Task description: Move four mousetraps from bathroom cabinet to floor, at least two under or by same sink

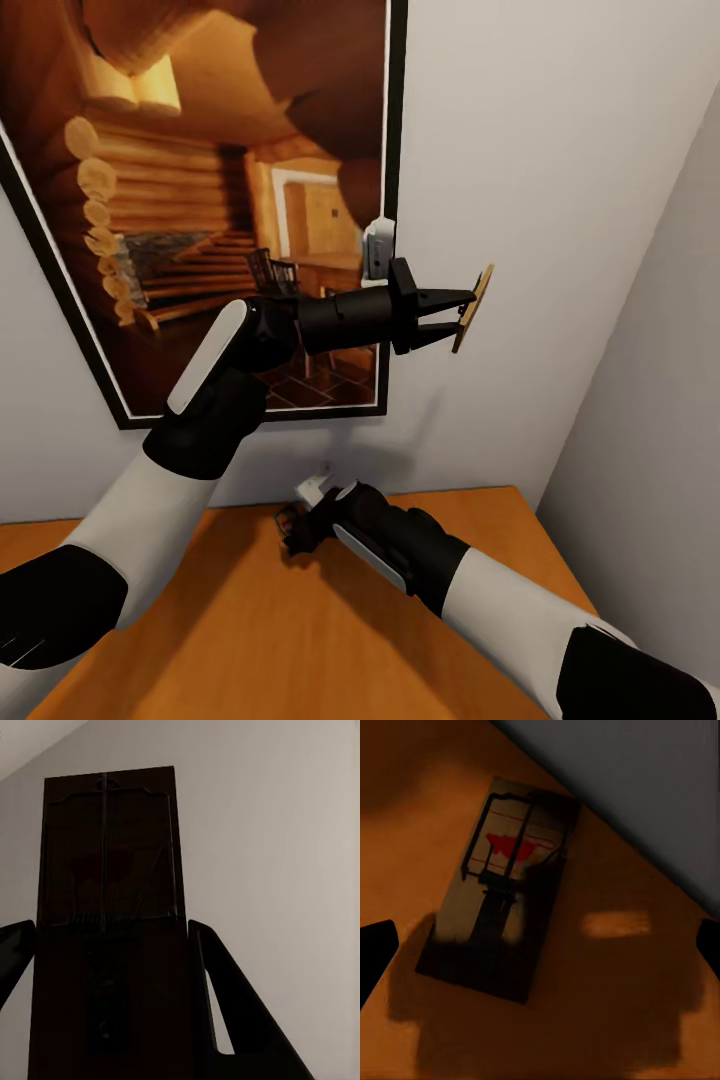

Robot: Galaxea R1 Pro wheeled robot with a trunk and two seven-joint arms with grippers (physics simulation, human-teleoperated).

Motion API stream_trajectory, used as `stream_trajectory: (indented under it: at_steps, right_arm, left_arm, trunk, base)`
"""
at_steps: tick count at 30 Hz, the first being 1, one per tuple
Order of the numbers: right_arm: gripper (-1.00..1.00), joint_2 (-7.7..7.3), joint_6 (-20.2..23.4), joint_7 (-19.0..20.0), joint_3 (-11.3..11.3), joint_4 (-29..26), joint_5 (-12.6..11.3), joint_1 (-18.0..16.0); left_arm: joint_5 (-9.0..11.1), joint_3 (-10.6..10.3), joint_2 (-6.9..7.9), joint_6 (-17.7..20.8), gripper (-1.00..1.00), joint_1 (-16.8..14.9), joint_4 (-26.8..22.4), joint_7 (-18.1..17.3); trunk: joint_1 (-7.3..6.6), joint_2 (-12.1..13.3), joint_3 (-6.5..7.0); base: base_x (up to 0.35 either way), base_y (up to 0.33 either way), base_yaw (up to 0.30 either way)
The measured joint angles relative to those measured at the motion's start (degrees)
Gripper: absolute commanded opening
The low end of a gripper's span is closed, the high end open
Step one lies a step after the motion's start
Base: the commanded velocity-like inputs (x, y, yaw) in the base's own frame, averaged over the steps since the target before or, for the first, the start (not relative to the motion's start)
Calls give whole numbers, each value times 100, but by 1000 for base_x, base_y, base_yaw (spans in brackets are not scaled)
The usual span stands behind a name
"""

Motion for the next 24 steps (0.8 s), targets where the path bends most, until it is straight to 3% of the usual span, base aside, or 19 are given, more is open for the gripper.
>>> stream_trajectory:
  at_steps: [8, 24]
  right_arm:
    - [100, 0, -519, 4, -15, 493, -6, 26]
    - [100, 0, -591, 5, -14, 526, 1, 27]
  left_arm:
    - [1, -2, -2, 0, -100, -2, 2, 1]
    - [1, -2, 7, 3, -100, -1, 4, 0]
  trunk:
    - [-1, 0, 0]
    - [0, 0, 0]
  base:
    - [22, 105, 0]
    - [5, 18, 0]
